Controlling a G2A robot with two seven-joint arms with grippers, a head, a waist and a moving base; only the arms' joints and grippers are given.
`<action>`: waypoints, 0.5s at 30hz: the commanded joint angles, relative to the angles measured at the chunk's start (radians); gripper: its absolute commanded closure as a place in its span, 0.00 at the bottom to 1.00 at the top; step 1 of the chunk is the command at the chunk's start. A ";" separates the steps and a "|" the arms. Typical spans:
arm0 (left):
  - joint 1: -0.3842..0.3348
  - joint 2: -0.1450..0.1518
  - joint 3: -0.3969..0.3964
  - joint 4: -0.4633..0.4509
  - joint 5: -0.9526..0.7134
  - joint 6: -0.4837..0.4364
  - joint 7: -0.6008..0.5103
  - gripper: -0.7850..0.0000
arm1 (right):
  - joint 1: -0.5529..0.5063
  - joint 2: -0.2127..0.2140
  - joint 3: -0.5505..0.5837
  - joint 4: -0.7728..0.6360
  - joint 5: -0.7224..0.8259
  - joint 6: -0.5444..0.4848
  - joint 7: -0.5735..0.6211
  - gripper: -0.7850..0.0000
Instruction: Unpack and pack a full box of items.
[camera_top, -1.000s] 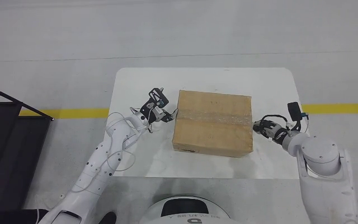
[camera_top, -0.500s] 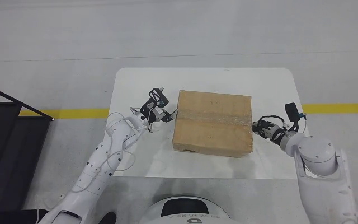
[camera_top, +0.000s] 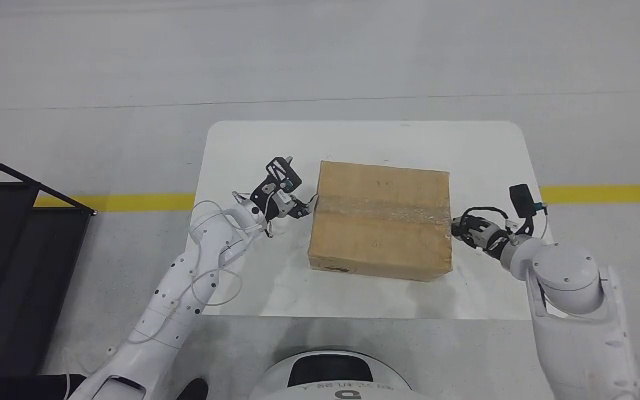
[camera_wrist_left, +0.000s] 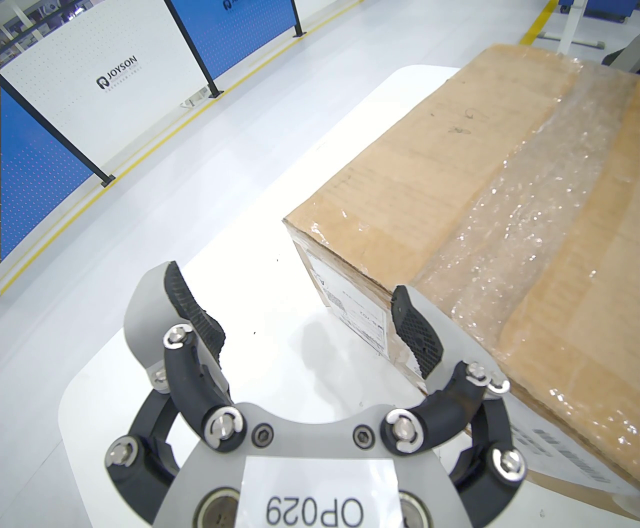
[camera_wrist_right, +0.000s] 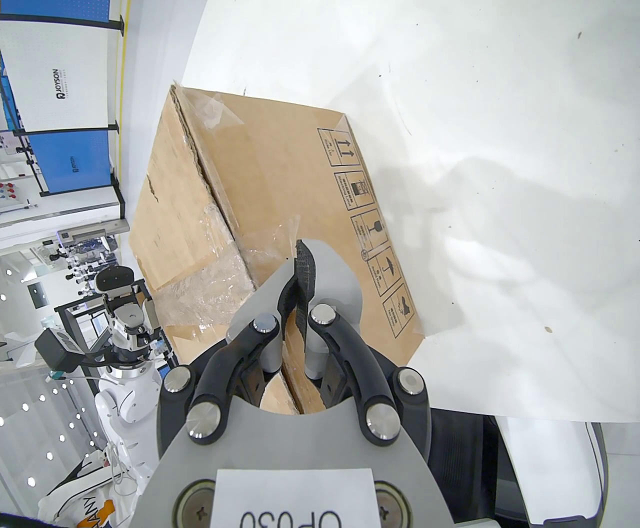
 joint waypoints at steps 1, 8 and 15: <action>0.000 0.000 0.000 0.000 0.000 0.000 0.000 0.00 | 0.000 0.000 0.000 0.000 0.000 0.000 0.000 0.67; 0.000 0.000 0.000 0.000 0.000 0.000 0.000 0.00 | 0.000 0.000 0.000 0.000 0.000 0.000 0.000 0.67; 0.000 0.000 0.000 0.000 0.000 0.000 0.000 0.00 | -0.021 -0.010 0.100 0.019 0.140 0.037 -0.128 0.00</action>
